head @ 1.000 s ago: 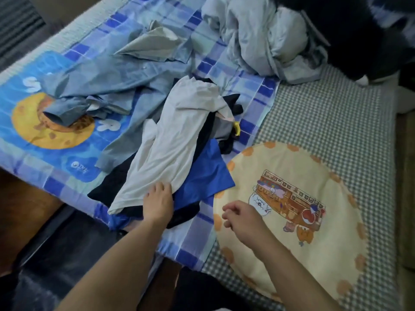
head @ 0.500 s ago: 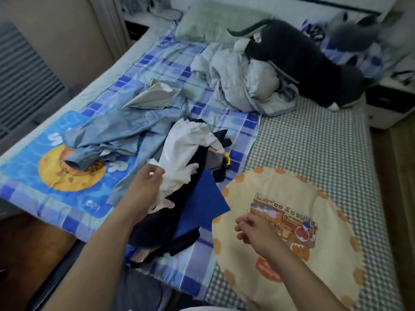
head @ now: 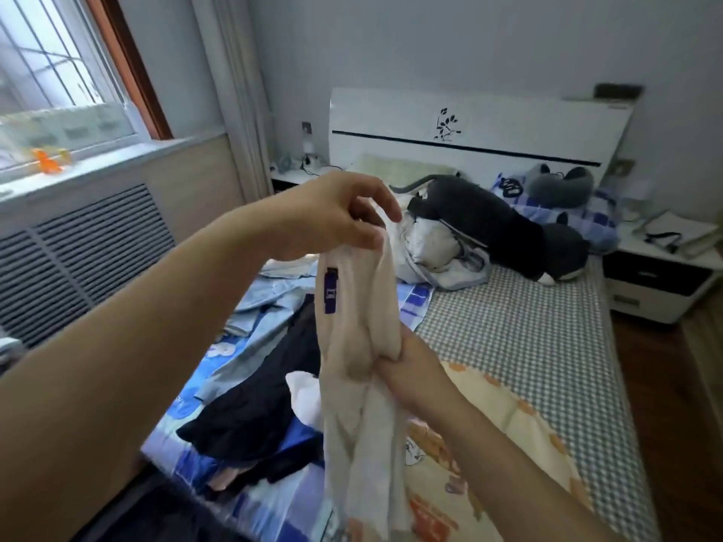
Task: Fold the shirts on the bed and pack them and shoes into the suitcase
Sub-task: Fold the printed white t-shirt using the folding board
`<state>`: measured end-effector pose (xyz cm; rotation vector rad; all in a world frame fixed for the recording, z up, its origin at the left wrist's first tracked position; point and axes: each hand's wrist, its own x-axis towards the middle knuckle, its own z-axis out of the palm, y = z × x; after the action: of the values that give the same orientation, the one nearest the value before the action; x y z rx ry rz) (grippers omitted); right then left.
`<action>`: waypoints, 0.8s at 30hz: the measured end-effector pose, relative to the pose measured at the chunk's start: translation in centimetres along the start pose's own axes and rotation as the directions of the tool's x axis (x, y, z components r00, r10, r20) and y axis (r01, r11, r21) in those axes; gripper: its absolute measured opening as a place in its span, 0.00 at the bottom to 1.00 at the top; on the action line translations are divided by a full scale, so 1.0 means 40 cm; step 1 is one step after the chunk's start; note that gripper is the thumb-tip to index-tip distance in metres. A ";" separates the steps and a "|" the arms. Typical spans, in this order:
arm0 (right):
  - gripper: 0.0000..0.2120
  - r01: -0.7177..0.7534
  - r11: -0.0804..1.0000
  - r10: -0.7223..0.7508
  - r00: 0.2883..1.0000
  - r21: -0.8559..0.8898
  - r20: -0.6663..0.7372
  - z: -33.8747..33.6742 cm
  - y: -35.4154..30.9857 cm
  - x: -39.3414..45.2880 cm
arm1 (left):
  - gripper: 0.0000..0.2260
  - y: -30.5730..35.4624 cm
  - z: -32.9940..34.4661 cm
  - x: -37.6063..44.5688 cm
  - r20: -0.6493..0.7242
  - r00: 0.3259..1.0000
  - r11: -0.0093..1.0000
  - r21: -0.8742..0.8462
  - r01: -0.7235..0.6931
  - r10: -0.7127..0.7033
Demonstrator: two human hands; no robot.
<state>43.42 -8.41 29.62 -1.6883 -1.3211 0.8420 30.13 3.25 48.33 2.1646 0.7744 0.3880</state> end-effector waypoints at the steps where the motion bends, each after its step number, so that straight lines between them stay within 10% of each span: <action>1: 0.09 -0.046 0.989 0.033 0.995 -0.141 -0.094 -0.040 0.025 -0.009 | 0.13 0.003 0.001 -0.004 -0.016 1.000 0.998 0.055 0.006 -0.005; 6: 0.11 -0.151 0.876 -0.018 0.939 -0.458 -0.344 -0.330 0.118 -0.076 | 0.17 -0.015 0.011 -0.029 0.137 0.983 0.938 0.339 0.066 -0.119; 12: 0.14 -0.066 0.815 -0.019 0.990 -0.576 -0.140 -0.508 0.051 -0.174 | 0.05 -0.003 0.047 0.084 -0.145 0.988 0.764 0.631 0.134 -0.054; 17: 0.14 -0.082 0.961 0.150 0.958 0.265 -0.245 -0.529 -0.094 -0.202 | 0.16 0.053 0.182 0.197 -0.541 0.841 0.970 0.212 0.120 0.014; 20: 0.14 -0.037 0.606 0.299 0.936 0.794 -0.185 -0.550 -0.125 -0.173 | 0.18 0.079 0.357 0.111 -0.588 0.801 0.931 -0.343 -0.126 -0.109; 24: 0.11 -0.068 0.291 0.390 0.919 0.954 -0.054 -0.543 -0.134 -0.152 | 0.17 0.037 0.662 -0.100 -0.411 0.898 0.753 -0.638 -0.158 -0.159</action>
<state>58.72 -17.93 44.22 -0.9171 -0.1501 1.1707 40.93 -15.38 32.36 1.4027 0.7293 1.0224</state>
